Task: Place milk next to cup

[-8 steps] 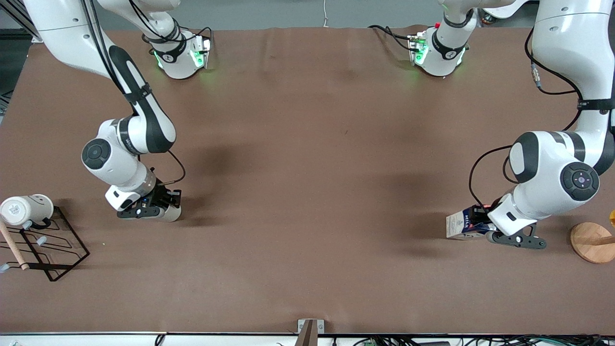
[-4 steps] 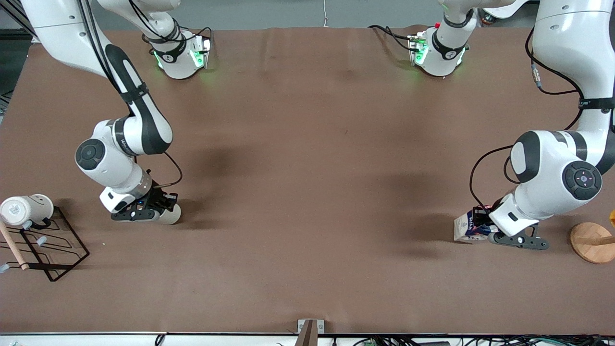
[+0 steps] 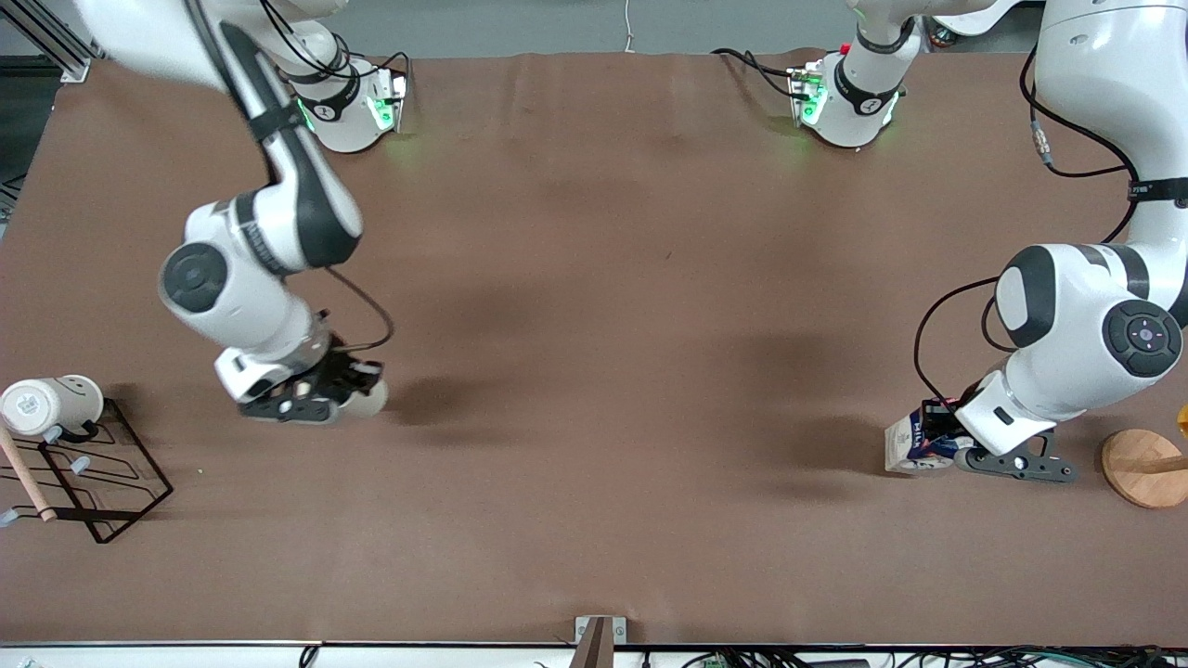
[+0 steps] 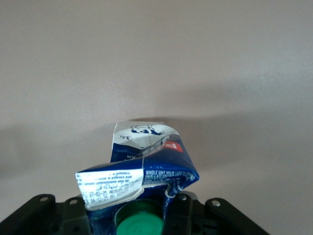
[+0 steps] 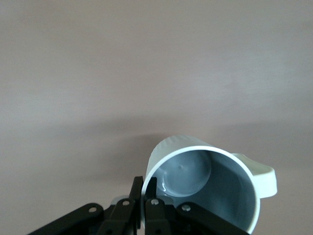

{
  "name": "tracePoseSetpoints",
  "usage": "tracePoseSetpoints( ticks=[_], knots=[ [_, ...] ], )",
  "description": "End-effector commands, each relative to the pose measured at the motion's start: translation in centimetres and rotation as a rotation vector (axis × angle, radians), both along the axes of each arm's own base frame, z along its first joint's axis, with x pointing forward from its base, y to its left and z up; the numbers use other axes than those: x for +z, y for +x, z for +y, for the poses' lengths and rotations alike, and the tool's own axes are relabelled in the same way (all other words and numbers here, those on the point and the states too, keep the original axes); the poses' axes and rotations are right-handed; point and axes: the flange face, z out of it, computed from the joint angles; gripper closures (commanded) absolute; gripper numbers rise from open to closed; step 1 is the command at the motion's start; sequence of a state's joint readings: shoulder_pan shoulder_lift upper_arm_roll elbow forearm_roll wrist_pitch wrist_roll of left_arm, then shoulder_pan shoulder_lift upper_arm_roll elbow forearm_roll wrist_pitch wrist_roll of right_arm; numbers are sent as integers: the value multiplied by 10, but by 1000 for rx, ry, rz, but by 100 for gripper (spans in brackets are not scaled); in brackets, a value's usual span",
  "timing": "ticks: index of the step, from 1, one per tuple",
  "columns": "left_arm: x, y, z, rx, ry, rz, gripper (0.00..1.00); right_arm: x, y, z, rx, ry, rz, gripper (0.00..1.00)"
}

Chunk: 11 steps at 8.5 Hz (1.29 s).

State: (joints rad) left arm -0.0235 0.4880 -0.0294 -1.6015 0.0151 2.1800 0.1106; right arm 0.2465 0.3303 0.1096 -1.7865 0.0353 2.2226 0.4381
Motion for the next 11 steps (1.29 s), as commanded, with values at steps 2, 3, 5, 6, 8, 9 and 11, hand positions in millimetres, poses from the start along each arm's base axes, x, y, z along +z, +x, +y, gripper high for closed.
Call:
tracePoseSetpoints(
  ticks=[2, 3, 5, 6, 8, 9, 11],
  knots=[
    [28, -1, -1, 19, -24, -37, 68, 1, -49, 156, 1, 0, -19, 100],
    [35, -2, -2, 32, -26, -44, 68, -24, -56, 203, 9, -8, -10, 100],
    [46, -2, -6, 53, -29, -42, 68, -84, -72, 275, 4, -71, -36, 100],
    [54, -2, -12, 64, -33, -26, 68, -97, -73, 290, -3, -73, -43, 100],
    [82, -3, -38, 108, -53, 3, 68, -103, -76, 296, -9, -69, -42, 100],
    [92, -7, -60, 149, -75, -1, 68, -109, -77, 297, -11, -71, -36, 99],
    [103, -18, -106, 194, -112, 4, 68, -112, -76, 299, -9, -54, -46, 81]
  ],
)
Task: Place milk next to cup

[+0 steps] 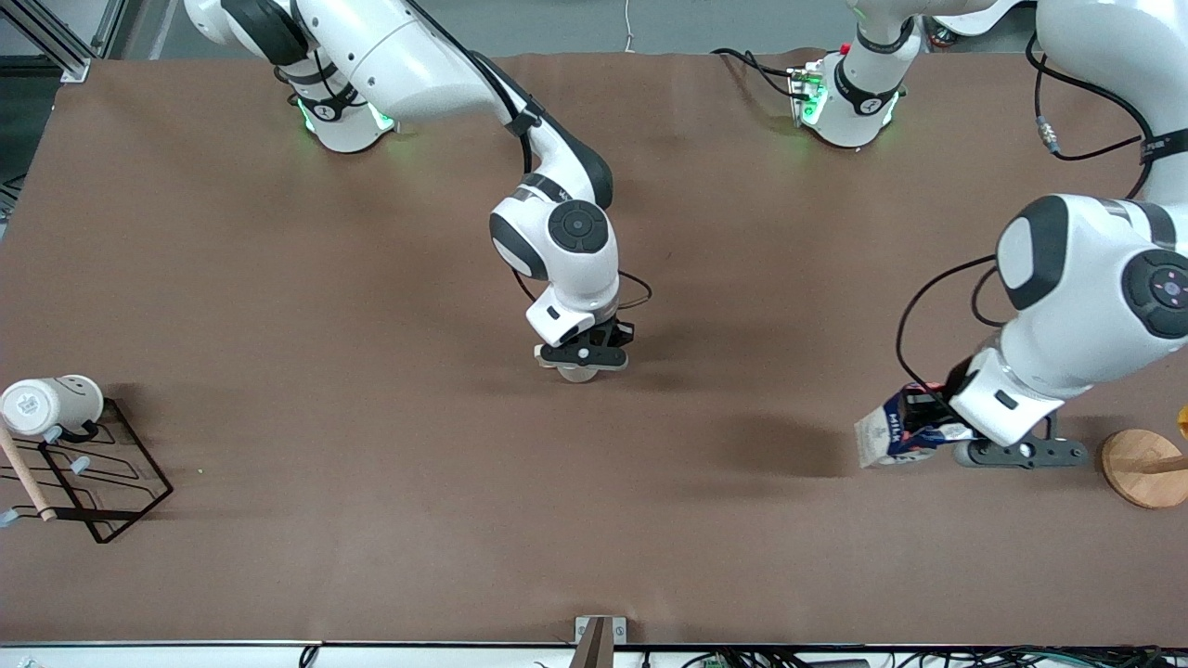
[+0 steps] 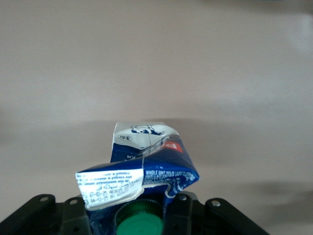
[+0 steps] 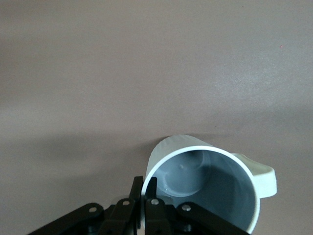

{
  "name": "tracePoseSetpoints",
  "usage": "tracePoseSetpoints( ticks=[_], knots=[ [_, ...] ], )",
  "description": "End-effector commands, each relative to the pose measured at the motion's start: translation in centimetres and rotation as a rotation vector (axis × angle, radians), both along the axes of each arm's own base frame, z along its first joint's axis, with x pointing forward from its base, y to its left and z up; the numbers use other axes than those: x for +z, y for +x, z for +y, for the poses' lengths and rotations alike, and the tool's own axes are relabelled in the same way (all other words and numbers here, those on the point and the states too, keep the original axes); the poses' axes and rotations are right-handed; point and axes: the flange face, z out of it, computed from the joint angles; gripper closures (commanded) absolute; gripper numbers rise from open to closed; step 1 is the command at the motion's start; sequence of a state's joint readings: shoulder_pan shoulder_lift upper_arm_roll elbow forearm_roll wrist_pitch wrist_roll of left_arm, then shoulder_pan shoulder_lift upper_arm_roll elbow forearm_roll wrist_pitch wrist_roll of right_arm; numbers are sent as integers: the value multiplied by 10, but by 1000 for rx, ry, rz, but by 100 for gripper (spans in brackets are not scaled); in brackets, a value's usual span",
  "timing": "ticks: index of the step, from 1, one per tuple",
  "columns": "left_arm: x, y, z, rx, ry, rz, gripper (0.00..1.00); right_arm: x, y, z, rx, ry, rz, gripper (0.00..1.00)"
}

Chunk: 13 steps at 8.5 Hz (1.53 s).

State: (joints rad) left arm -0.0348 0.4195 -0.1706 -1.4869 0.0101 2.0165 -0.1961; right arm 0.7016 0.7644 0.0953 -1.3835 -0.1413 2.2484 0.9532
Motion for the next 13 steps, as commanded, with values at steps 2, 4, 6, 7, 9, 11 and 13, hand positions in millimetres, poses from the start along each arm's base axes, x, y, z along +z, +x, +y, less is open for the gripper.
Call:
tracePoseSetpoints(
  ticks=[2, 4, 6, 7, 9, 11, 13],
  knots=[
    [25, -24, -56, 41, -44, 42, 68, -4, 2, 3, -21, 0, -15, 46],
    [50, -47, -95, 71, -64, 57, 68, 2, 4, 2, -30, 5, -19, 2],
    [69, -73, -142, 103, -88, 72, 68, 45, 16, -4, -128, 52, -50, 1],
    [80, -89, -168, 98, -106, 69, 68, 89, 24, -17, -154, 84, -79, 1],
    [85, -116, -212, 82, -127, 90, 68, 157, 45, -82, -188, 93, 5, 3],
    [82, -143, -256, 75, -127, 110, 68, 203, 55, -201, -153, 52, 53, 3],
    [61, -181, -316, 50, -82, 116, 68, 221, 50, -316, -68, 4, 62, 3]
  ],
)
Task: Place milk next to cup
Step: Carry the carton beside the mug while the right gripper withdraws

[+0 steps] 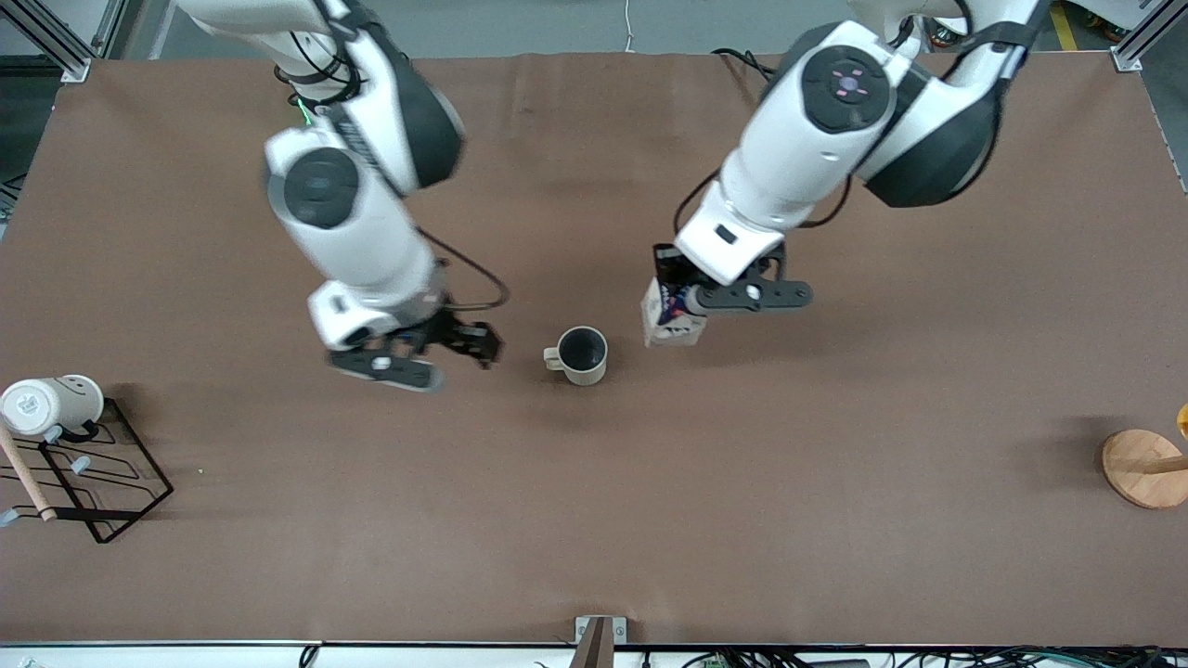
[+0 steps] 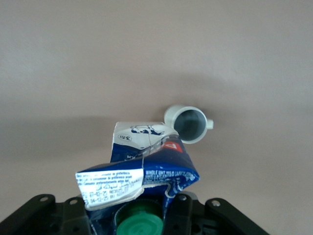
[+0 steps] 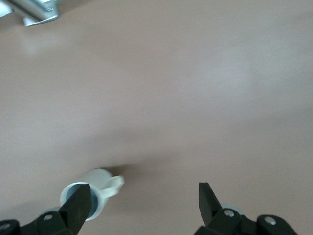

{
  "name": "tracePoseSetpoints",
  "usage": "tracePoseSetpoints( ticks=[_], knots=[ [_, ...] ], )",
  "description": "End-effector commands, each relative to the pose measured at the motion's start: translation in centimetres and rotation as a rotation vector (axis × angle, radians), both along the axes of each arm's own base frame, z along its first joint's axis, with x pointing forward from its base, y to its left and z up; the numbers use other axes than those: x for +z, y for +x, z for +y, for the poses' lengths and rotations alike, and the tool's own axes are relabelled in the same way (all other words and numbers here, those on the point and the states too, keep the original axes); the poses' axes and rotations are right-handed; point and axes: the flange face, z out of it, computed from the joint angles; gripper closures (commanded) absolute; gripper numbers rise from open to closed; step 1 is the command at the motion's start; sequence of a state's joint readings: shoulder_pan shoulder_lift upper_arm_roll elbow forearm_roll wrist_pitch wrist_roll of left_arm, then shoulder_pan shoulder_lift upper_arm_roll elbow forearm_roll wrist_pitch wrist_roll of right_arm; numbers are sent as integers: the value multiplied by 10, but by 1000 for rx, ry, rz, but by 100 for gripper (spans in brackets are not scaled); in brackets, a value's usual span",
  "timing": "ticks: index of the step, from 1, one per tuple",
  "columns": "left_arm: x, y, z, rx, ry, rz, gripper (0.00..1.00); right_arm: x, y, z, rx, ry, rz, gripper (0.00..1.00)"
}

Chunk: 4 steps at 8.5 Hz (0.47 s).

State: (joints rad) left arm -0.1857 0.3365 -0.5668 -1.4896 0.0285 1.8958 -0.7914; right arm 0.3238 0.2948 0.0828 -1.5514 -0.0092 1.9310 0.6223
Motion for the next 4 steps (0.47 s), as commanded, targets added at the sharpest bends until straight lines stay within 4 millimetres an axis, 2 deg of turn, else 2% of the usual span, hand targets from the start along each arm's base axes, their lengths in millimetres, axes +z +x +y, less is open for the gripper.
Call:
tracePoseSetpoints(
  ticks=[1, 2, 4],
  knots=[
    [-21, -31, -47, -28, 49, -1, 68, 1, -17, -108, 113, -28, 72, 2],
    [-28, -47, -68, -67, 44, -1, 68, 7, -11, -160, 161, -32, 77, 1],
    [-55, -55, -90, -107, 42, 0, 68, 23, -18, -243, 267, -33, 107, 1]
  ],
)
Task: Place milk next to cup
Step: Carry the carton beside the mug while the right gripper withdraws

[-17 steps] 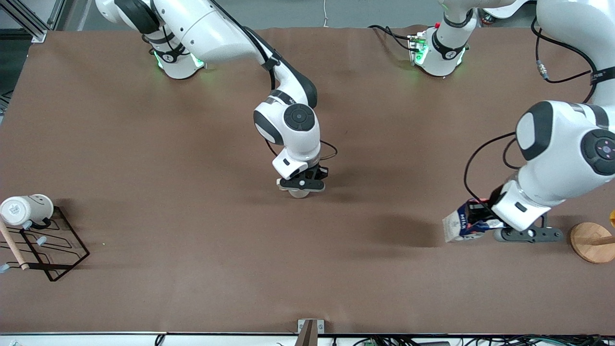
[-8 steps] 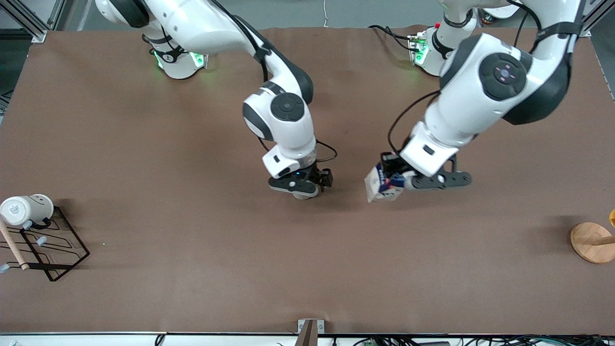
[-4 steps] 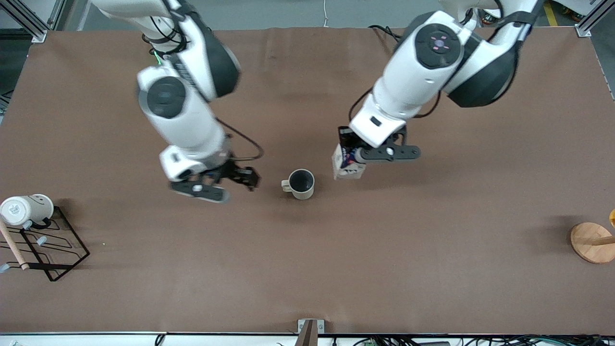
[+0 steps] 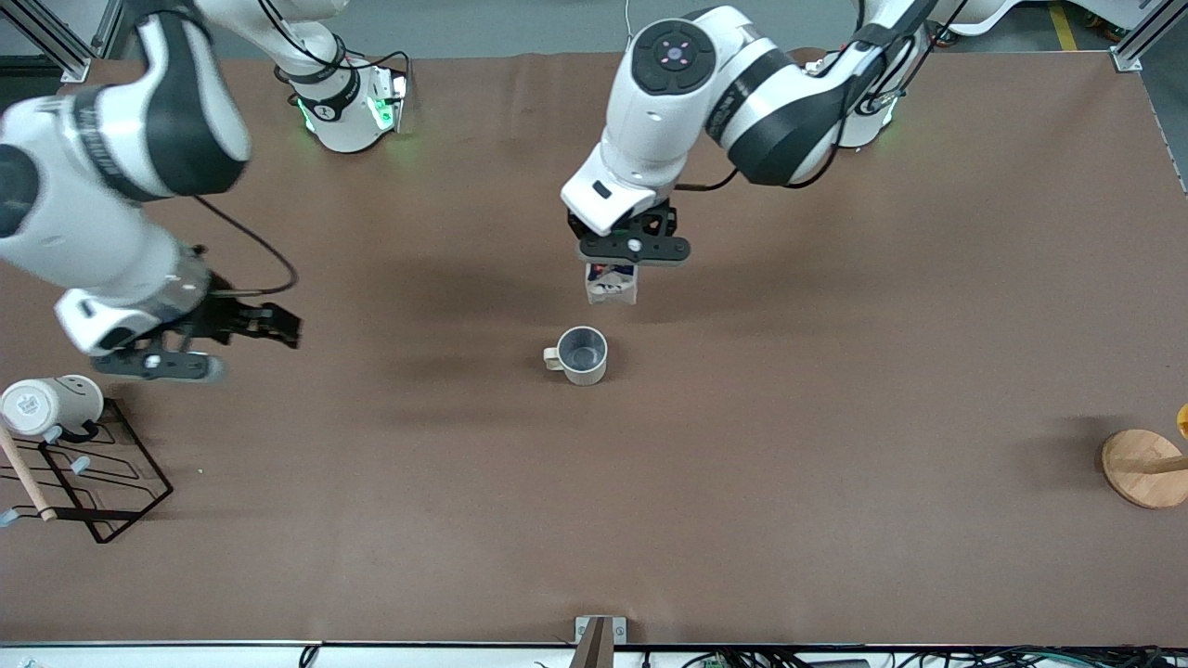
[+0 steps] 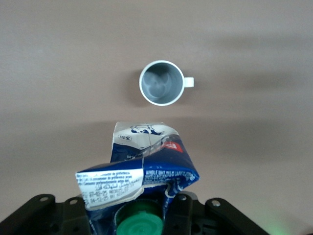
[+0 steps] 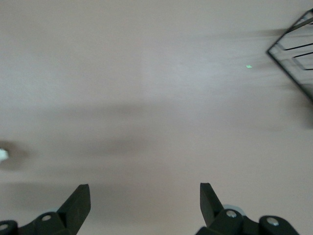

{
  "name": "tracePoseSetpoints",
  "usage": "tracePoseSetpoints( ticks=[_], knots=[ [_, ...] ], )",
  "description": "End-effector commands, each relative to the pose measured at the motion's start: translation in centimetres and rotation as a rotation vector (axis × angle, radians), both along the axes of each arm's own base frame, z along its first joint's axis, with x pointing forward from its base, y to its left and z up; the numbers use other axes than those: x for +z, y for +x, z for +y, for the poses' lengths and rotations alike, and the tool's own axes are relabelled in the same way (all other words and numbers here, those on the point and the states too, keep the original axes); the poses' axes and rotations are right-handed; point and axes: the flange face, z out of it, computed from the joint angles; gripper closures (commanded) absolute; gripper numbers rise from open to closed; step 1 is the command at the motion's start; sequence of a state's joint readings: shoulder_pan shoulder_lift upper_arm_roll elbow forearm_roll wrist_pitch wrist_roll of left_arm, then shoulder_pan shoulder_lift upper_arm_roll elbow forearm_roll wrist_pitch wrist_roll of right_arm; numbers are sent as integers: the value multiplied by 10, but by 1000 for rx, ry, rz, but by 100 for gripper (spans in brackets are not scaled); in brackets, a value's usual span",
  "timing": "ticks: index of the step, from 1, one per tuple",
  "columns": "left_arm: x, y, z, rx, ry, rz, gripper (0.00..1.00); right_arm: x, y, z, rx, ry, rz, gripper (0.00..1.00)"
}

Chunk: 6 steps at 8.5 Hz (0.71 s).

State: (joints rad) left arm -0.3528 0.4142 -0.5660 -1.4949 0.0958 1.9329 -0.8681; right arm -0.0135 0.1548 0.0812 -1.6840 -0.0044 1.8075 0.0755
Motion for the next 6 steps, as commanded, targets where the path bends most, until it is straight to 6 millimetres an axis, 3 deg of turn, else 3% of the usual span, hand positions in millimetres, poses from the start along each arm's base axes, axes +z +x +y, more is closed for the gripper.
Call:
tracePoseSetpoints(
  ticks=[1, 4, 6],
  knots=[
    [-22, 4, -14, -18, -7, -25, 68, 21, -22, -56, 98, 29, 4, 1],
    [-56, 7, -26, -12, 7, -54, 68, 52, -40, -90, 92, 23, -16, 1],
    [-73, 2, -36, -4, 9, -62, 68, 74, -54, -90, 90, 19, -16, 1]
  ],
)
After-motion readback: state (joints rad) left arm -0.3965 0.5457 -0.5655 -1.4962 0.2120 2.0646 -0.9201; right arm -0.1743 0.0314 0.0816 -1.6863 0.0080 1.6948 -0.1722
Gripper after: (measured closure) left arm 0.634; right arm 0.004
